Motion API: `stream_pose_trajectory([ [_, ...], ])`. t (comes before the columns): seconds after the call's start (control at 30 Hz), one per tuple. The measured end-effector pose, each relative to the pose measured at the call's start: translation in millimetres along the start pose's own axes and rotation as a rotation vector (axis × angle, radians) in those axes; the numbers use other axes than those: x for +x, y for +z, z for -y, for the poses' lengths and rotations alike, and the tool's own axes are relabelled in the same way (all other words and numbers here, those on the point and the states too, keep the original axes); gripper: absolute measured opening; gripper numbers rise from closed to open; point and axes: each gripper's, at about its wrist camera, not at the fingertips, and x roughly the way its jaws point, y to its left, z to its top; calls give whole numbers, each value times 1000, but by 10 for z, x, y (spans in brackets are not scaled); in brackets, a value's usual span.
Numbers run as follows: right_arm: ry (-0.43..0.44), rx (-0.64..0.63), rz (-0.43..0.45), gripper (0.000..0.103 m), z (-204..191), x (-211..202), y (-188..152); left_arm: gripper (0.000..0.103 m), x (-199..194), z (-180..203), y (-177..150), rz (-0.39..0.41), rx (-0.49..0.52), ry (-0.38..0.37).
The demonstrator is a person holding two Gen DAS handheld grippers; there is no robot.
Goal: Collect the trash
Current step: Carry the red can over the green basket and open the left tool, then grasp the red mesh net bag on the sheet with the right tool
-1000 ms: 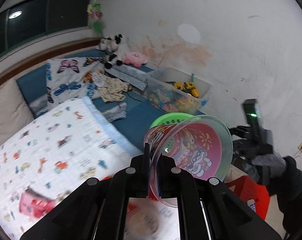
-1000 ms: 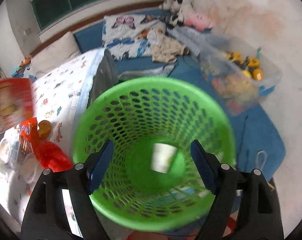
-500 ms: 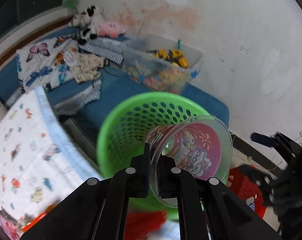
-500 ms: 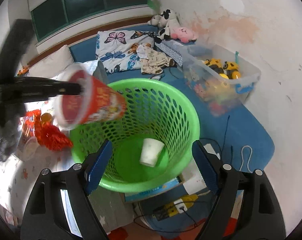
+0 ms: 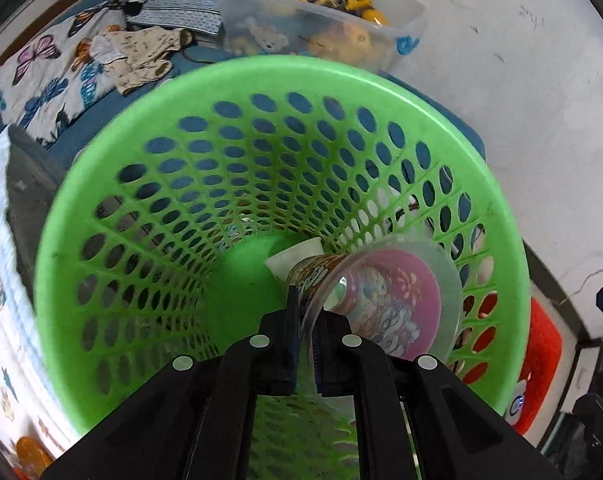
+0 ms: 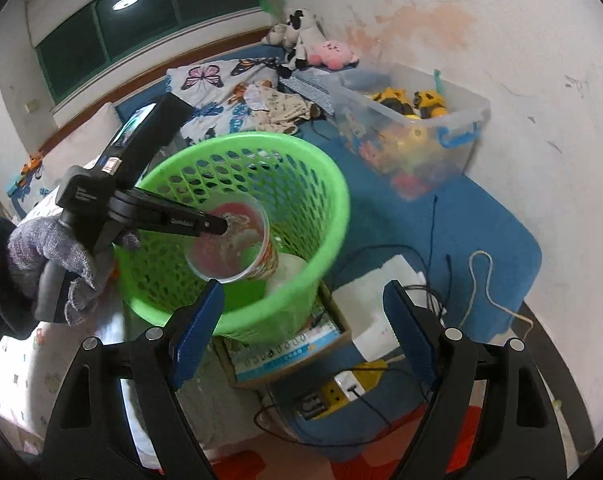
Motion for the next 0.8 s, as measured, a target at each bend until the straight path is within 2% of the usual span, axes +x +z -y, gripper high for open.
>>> stream_pose_trajectory([
  [0.1, 3, 23, -13, 81, 62, 21, -61, 10, 13, 64, 61, 10, 9, -4],
  [0.2, 4, 34, -23, 81, 95, 30, -124, 27, 10, 77, 99, 30, 3, -6],
  [0.23, -2, 38, -25, 81, 104, 34, -144, 38, -3, 91, 107, 37, 8, -12],
  [0.3, 2, 41, -25, 81, 111, 19, -166, 49, -51, 97, 106, 67, 2, 1],
  [0.43, 8, 35, -14, 81, 76, -39, -183, 50, -179, 38, 79, 100, -29, -38],
  [0.6, 24, 20, 0, 81, -28, -124, -170, 51, -522, -27, -28, 169, -64, -28],
  [0.67, 41, 8, 5, 81, -108, -156, -162, 55, -725, -45, -115, 206, -70, -9],
  [0.8, 71, -27, 18, 81, -322, -232, -147, 56, -1127, -138, -320, 279, -89, 5],
])
